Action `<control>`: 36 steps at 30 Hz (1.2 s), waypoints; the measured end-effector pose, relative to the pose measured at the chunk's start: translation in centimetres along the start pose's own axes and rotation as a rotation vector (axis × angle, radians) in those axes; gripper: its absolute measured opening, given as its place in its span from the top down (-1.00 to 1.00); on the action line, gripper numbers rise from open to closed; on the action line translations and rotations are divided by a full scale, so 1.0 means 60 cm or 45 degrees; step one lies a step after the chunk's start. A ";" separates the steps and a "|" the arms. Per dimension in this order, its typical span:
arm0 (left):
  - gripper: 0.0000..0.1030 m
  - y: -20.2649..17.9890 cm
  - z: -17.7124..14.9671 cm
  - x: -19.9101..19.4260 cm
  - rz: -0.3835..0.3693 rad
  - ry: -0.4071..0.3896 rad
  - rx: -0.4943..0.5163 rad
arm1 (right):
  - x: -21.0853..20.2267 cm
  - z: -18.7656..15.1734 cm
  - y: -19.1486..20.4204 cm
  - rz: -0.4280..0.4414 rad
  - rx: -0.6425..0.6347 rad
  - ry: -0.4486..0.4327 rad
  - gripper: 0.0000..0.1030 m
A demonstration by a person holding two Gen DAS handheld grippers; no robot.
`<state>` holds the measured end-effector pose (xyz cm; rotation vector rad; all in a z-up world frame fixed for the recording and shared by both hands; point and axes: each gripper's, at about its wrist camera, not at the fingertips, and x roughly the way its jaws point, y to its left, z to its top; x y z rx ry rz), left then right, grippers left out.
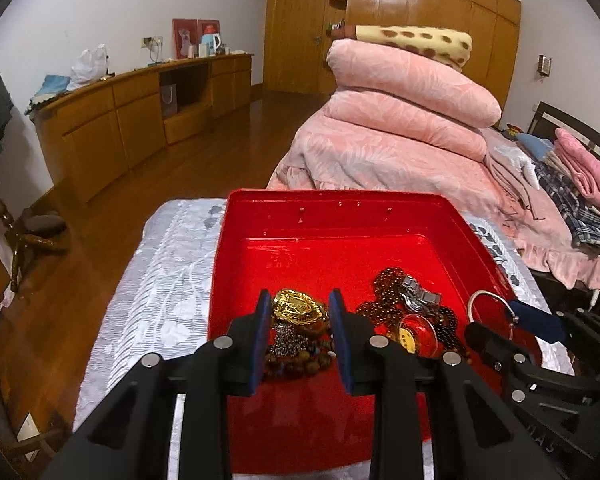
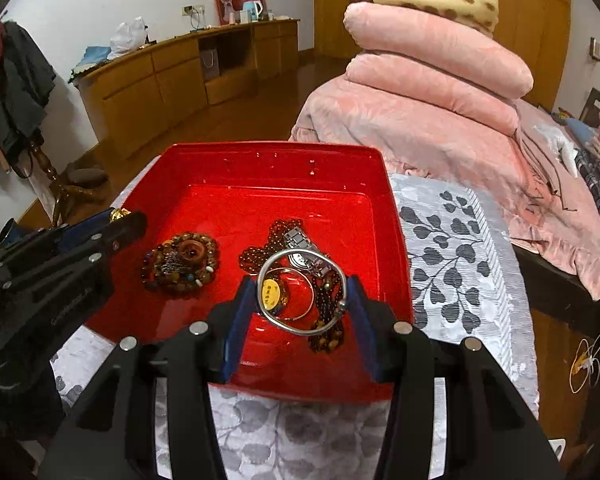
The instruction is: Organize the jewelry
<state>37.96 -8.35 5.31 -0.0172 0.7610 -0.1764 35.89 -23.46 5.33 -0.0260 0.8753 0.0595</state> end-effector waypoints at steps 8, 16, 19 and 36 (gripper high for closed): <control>0.06 0.012 0.000 0.015 0.026 0.009 -0.035 | 0.008 0.000 -0.010 -0.047 0.011 -0.024 -0.24; -0.12 0.015 0.002 -0.006 0.042 -0.033 -0.025 | -0.006 -0.004 -0.013 -0.059 0.018 -0.043 -0.39; -0.15 0.017 -0.001 -0.015 0.047 -0.042 -0.031 | -0.012 -0.006 -0.015 -0.062 0.022 -0.049 -0.41; -0.65 0.031 -0.025 -0.083 0.081 -0.123 -0.044 | -0.064 -0.041 -0.012 -0.077 0.041 -0.092 -0.74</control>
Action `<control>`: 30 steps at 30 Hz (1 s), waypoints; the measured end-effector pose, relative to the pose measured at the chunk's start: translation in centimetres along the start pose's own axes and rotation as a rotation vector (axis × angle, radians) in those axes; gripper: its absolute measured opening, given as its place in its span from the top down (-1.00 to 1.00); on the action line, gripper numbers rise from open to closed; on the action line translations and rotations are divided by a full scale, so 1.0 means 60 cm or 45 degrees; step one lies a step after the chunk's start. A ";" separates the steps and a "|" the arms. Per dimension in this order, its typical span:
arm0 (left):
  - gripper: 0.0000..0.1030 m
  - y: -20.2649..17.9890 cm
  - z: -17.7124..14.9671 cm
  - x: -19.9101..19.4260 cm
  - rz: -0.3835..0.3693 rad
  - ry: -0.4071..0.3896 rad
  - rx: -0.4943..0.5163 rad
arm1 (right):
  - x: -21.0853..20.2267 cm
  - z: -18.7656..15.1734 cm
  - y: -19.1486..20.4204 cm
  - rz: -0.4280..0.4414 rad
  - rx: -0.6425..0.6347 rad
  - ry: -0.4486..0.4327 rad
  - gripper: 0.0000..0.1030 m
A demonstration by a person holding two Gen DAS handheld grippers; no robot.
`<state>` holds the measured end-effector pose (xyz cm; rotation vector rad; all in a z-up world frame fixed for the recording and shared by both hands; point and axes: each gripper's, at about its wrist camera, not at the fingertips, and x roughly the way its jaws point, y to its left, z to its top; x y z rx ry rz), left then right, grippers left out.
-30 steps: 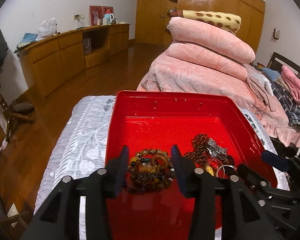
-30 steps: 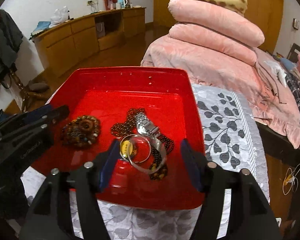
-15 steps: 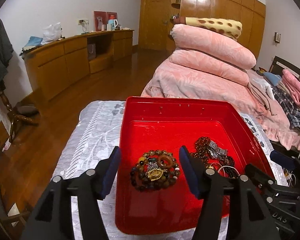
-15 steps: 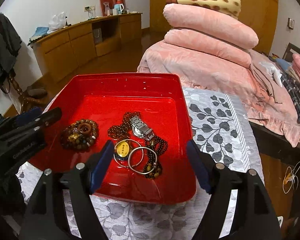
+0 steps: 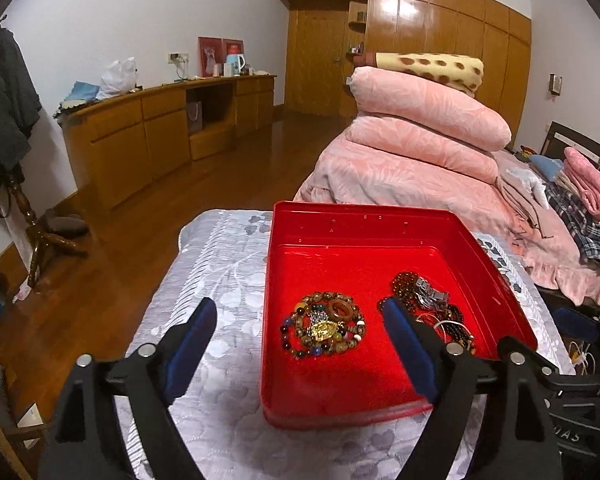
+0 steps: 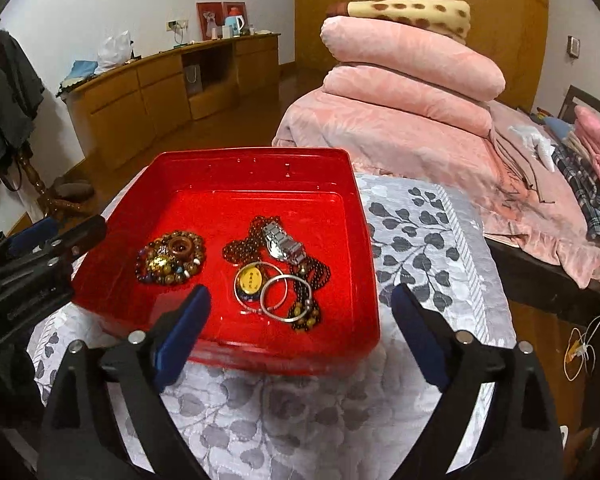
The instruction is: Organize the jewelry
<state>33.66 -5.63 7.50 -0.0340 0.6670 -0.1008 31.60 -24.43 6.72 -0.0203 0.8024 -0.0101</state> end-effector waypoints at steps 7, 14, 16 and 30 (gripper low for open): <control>-0.68 0.006 -0.009 -0.035 0.017 -0.064 0.004 | -0.037 -0.019 -0.003 0.006 0.020 -0.051 -0.80; -0.69 0.006 -0.025 -0.078 0.037 -0.150 0.038 | -0.072 -0.038 -0.006 0.017 0.047 -0.104 -0.81; -0.69 0.006 -0.028 -0.088 0.040 -0.171 0.048 | -0.081 -0.043 -0.006 0.019 0.049 -0.118 -0.81; -0.69 -0.003 -0.054 -0.179 0.012 -0.391 0.107 | -0.168 -0.061 -0.019 0.050 0.084 -0.312 -0.81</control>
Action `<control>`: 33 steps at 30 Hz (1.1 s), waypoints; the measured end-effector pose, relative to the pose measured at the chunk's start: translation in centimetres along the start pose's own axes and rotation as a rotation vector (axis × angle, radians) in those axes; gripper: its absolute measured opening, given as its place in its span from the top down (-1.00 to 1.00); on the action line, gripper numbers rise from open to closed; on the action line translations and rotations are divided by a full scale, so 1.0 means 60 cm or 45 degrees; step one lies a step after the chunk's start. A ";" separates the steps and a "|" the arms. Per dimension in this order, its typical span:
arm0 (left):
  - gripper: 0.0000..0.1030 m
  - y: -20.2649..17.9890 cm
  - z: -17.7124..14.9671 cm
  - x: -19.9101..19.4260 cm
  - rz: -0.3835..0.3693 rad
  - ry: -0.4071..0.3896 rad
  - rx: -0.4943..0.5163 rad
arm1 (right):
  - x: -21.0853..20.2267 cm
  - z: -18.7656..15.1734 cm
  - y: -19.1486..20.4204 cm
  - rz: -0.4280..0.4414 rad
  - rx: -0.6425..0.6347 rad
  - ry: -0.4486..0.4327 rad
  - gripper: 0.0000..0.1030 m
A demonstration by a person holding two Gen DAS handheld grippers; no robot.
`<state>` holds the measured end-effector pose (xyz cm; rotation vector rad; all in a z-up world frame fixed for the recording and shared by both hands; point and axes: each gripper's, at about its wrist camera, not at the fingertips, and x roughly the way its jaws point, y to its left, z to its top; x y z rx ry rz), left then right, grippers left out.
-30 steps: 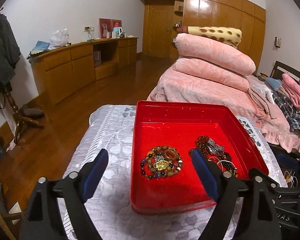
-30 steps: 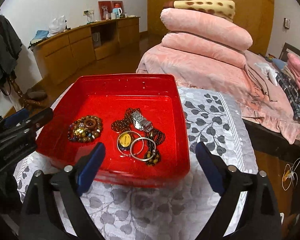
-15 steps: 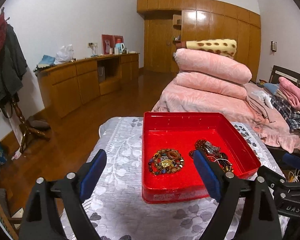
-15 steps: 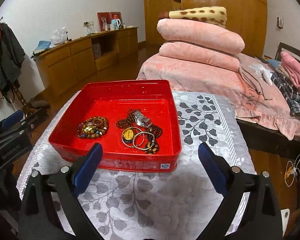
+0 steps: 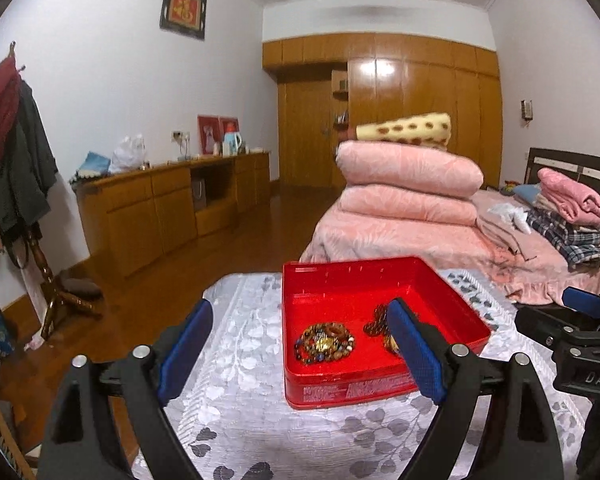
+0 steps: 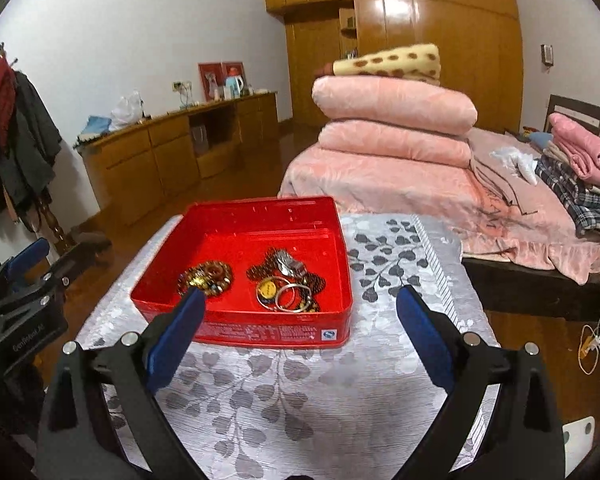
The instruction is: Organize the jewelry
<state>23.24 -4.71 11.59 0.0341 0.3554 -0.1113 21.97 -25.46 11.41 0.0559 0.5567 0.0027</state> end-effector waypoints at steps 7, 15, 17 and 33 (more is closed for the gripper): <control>-0.70 0.003 0.008 -0.046 -0.019 -0.100 -0.003 | -0.051 0.003 0.011 0.016 -0.015 -0.118 -0.81; -0.69 0.011 0.012 -0.087 -0.037 -0.162 -0.026 | -0.097 0.008 0.028 0.042 -0.041 -0.208 -0.81; -0.69 0.012 0.014 -0.096 -0.039 -0.175 -0.027 | -0.105 0.007 0.032 0.047 -0.047 -0.222 -0.81; -0.70 0.012 0.020 -0.141 -0.042 -0.247 -0.005 | -0.151 0.007 0.040 0.062 -0.070 -0.307 -0.81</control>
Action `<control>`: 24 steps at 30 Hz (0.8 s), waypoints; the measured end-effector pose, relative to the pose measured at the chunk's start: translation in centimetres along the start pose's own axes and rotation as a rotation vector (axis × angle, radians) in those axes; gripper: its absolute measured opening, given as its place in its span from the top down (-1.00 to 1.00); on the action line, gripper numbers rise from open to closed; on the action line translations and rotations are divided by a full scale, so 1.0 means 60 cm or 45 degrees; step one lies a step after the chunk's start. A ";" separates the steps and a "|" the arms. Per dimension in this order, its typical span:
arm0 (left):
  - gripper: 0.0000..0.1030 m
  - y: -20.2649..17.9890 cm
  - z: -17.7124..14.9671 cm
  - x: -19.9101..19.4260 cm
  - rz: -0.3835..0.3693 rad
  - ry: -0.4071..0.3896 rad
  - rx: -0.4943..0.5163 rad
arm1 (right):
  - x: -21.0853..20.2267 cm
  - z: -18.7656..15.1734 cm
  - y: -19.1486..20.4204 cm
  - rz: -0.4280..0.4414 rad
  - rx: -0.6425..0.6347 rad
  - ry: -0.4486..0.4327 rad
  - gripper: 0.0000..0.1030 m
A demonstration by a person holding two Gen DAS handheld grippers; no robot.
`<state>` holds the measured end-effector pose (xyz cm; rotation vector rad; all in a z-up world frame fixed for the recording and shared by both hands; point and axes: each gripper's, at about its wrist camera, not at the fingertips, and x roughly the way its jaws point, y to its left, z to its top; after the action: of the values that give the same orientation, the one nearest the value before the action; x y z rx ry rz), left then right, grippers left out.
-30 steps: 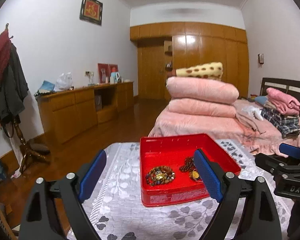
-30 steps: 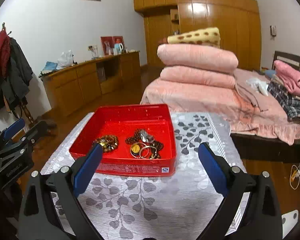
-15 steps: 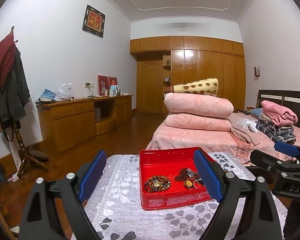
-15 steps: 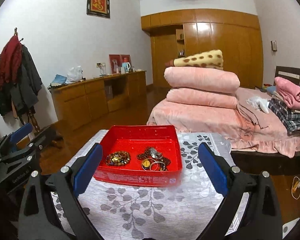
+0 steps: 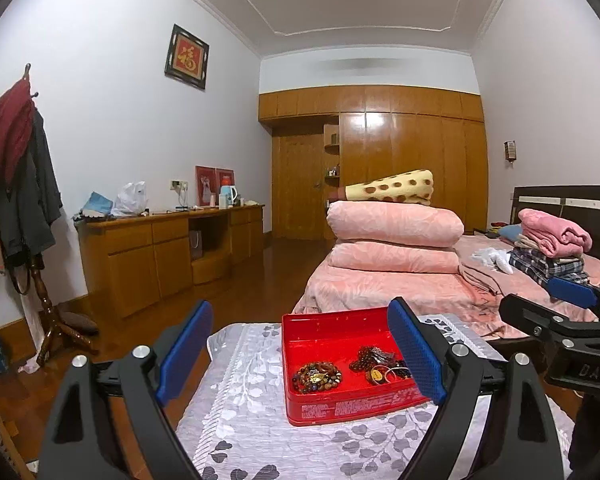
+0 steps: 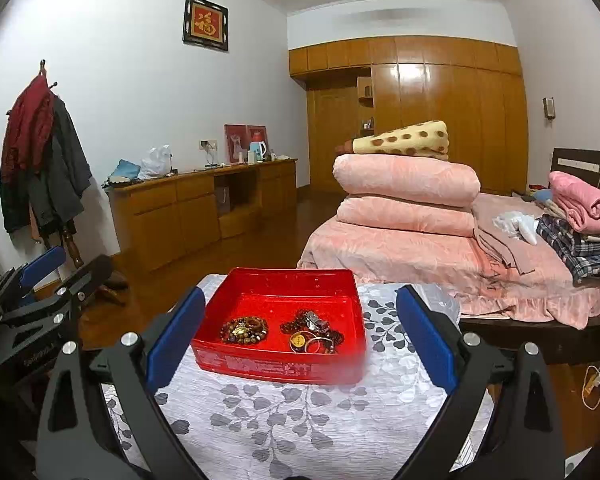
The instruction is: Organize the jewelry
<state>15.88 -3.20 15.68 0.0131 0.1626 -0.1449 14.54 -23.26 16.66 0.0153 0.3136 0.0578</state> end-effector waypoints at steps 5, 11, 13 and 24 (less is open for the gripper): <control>-0.74 -0.003 0.006 -0.010 -0.010 -0.013 0.003 | -0.010 0.003 0.000 0.005 -0.004 -0.018 -0.81; -0.74 -0.004 0.009 -0.019 -0.018 -0.028 0.000 | -0.014 0.005 -0.001 0.002 -0.007 -0.025 -0.81; -0.74 -0.005 0.009 -0.021 -0.023 -0.030 0.000 | -0.014 0.005 0.000 0.003 -0.009 -0.025 -0.81; -0.88 -0.006 0.013 -0.024 -0.018 -0.028 -0.004 | -0.017 0.007 0.003 0.001 -0.017 -0.030 -0.81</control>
<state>14.55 -3.39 16.67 0.0072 0.1409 -0.1590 13.67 -23.13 17.39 0.0033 0.2899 0.0608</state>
